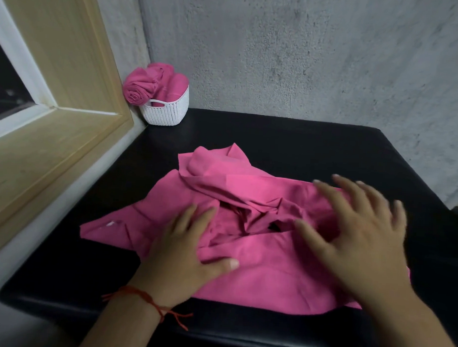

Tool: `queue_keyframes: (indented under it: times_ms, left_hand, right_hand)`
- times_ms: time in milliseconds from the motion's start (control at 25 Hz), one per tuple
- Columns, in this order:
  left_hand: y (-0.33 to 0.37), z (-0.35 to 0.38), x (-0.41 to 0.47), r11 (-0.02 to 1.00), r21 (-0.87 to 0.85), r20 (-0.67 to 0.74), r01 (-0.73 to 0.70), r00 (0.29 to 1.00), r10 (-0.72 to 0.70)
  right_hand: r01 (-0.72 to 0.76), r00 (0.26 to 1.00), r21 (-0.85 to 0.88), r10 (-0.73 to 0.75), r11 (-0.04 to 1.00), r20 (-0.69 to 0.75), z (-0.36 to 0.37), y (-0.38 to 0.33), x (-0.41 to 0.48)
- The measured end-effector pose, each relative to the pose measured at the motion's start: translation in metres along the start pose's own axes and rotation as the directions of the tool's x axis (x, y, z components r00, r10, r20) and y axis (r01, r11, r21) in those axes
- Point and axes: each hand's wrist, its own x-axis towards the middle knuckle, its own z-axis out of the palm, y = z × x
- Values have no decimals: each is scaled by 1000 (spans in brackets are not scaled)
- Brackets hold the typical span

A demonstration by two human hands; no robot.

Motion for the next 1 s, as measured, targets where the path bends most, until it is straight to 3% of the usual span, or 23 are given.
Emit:
queue_keyframes:
  times_ms: [160,320,440,520,600,680,760,840,920,960,1000]
  left_hand:
    - [-1,17,4,989,137,-18,-53,998,56]
    - [6,12,7,998,15,-47,-53,997,53]
    - [22,0,-7,991,119,-15,-57,998,59]
    - [34,-12,-19,978,180,111,-107,990,88]
    - [45,-26,-31,964,172,290,-203,946,148]
    - [53,-34,-37,976,35,397,-214,899,183]
    - [51,-39,-30,982,-117,264,-149,949,175]
    - [36,-38,-18,988,-137,70,-71,994,81]
    - [22,-32,-10,988,-150,15,-35,999,38]
    - [19,-28,-8,985,-167,28,-33,999,39]
    - [18,-24,-7,983,-178,52,-41,997,51]
  right_hand:
    - [124,962,-25,-114,992,247,18,-28,27]
    - [209,868,-68,-153,976,473,42,-48,68]
    - [158,884,-58,-115,986,454,39,-50,94]
    - [23,931,114,-63,993,360,24,-48,115]
    - [-139,959,391,25,910,283,11,-48,141]
    - [-244,963,603,118,759,242,4,-50,172]
    - [-244,968,748,196,618,154,3,-58,204]
    - [-221,942,858,329,463,65,3,-67,224]
    - [-263,946,916,269,304,182,10,-68,235]
    - [-358,931,883,193,304,311,14,-69,232]
    - [-421,906,815,136,397,402,27,-62,230]
